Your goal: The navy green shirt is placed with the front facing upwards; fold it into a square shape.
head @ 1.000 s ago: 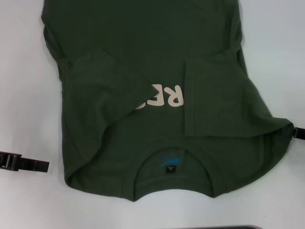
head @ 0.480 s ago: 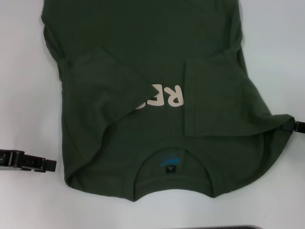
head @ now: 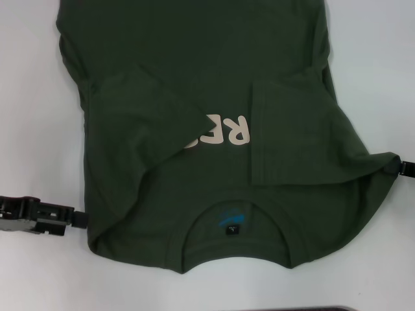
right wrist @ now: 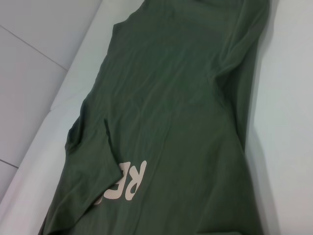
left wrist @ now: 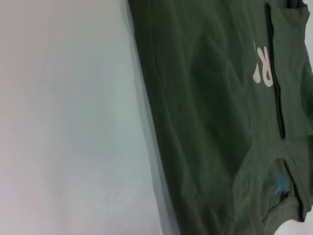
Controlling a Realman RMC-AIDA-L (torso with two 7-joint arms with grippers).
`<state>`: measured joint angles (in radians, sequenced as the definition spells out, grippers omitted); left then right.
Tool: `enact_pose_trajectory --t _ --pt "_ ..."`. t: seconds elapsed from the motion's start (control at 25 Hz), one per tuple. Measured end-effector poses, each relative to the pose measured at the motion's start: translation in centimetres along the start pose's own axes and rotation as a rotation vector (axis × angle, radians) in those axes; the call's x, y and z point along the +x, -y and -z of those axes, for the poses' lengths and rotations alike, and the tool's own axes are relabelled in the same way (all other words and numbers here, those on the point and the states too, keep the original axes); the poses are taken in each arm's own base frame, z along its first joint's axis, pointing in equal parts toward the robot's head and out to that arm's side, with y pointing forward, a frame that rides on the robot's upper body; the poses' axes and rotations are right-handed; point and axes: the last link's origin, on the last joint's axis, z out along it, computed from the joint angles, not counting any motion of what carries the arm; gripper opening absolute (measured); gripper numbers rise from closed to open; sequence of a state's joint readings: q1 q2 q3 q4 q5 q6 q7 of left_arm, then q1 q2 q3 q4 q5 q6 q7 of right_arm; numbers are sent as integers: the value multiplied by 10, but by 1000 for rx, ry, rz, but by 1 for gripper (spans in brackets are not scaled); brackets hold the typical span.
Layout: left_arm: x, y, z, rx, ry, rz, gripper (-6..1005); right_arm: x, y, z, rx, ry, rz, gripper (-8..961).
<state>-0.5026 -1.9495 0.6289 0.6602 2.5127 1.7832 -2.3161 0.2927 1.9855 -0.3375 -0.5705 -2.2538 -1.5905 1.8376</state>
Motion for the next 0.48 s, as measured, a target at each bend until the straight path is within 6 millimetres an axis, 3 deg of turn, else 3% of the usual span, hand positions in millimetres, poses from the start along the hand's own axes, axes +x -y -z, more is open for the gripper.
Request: enact_pose_trajectory --t 0.04,0.28,0.48 --pt "0 -1 -2 -6 4 5 807 0 0 0 0 0 0 1" --pt "1 -4 -10 -27 13 17 853 0 0 0 0 1 0 0" --pt "3 -9 -19 -42 19 14 853 -1 0 -1 0 1 -2 0"
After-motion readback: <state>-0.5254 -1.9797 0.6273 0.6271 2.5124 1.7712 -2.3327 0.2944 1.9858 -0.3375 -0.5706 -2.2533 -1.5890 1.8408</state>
